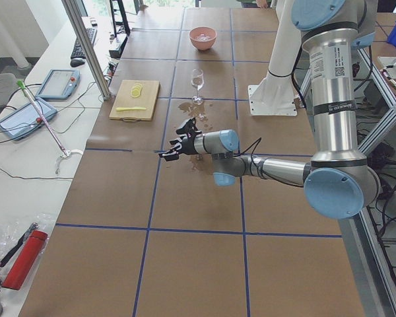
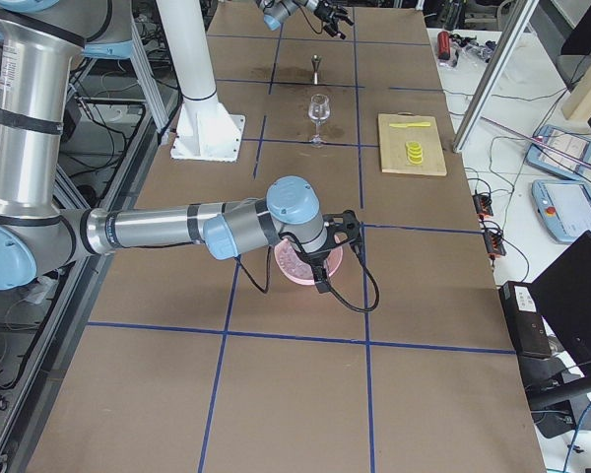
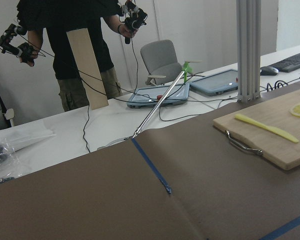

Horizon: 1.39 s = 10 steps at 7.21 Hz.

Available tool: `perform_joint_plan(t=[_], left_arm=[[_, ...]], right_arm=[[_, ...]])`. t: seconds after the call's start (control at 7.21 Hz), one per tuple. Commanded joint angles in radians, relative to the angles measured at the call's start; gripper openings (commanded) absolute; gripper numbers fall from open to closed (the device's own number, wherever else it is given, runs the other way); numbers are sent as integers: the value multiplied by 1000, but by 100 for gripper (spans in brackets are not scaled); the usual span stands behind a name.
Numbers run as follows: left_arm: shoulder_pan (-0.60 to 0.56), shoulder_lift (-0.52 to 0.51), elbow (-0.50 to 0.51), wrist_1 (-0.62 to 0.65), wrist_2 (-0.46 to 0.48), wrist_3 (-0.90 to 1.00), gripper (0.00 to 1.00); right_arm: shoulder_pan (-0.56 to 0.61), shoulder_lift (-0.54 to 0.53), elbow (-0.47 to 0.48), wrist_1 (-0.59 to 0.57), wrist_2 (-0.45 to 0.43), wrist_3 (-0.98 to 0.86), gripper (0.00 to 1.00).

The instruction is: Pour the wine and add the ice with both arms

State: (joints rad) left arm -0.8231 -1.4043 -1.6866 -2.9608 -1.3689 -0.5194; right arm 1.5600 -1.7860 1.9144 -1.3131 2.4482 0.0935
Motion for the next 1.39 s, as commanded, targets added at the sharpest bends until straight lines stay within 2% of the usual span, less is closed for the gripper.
perform_joint_plan(t=[0.0,0.14,0.28,0.42,0.56,0.69,0.83,0.97,1.11,1.25], left_arm=[[-204,2,13,139,-215,62,100],[-262,2,31,284,-231,62,100],[-359,-7,48,445,-351,64,100],[-502,-18,57,605,-667,74,100],[-642,-12,68,697,-942,155,100],[-695,40,71,710,-1064,176,100],[-692,73,80,712,-1067,179,100],[-683,68,73,786,-1069,180,100],[-659,53,62,906,-1067,182,100],[-595,23,61,992,-1066,182,100]], right_arm=[[0,0,2,0,2,2,100],[0,-1,5,0,3,2,100],[0,-3,8,0,6,3,100],[0,-3,20,1,6,27,100],[-6,-1,56,1,8,99,100],[-41,0,104,-2,6,161,100],[-99,8,136,-2,-4,216,100],[-209,17,196,0,-82,362,100],[-329,46,237,0,-201,526,100],[-432,51,241,0,-292,585,100]])
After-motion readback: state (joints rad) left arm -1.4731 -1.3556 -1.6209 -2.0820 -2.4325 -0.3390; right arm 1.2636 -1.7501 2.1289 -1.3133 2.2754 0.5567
